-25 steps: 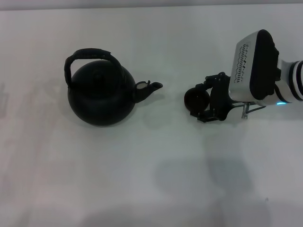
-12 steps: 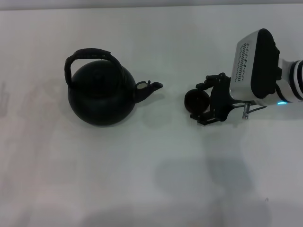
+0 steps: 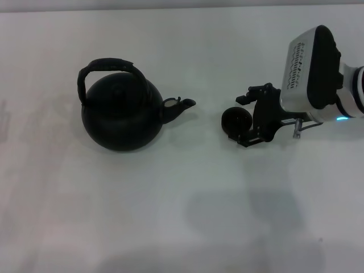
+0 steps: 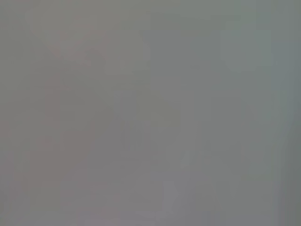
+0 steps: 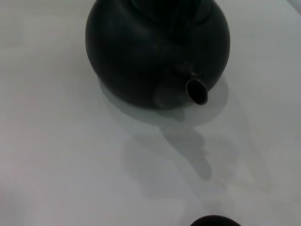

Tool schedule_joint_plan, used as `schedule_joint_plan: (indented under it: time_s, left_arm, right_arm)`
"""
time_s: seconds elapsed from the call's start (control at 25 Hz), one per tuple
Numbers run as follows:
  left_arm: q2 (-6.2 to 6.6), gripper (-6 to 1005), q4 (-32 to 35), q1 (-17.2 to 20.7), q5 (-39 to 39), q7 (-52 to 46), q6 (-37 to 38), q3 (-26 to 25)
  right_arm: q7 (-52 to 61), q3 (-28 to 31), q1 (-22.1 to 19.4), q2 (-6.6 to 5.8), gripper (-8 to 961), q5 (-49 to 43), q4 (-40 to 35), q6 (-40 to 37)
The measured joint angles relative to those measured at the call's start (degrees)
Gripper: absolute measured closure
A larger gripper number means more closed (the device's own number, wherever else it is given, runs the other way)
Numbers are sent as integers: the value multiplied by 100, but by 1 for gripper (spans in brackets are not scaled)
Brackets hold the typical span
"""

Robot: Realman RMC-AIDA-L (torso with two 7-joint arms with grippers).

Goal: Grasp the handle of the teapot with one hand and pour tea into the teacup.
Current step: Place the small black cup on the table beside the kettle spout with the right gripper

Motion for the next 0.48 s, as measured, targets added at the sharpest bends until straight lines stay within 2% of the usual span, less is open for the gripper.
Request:
schedule_joint_plan:
  time_s: [0.16, 0.48]
  left_arm:
    - [0, 380, 0, 19, 0, 2, 0, 46]
    - [0, 380, -17, 40, 0, 3, 0, 149]
  right_arm:
    - [2, 84, -3, -6, 84, 18, 28, 108]
    - [-11, 647, -56, 1, 83, 119, 194, 623]
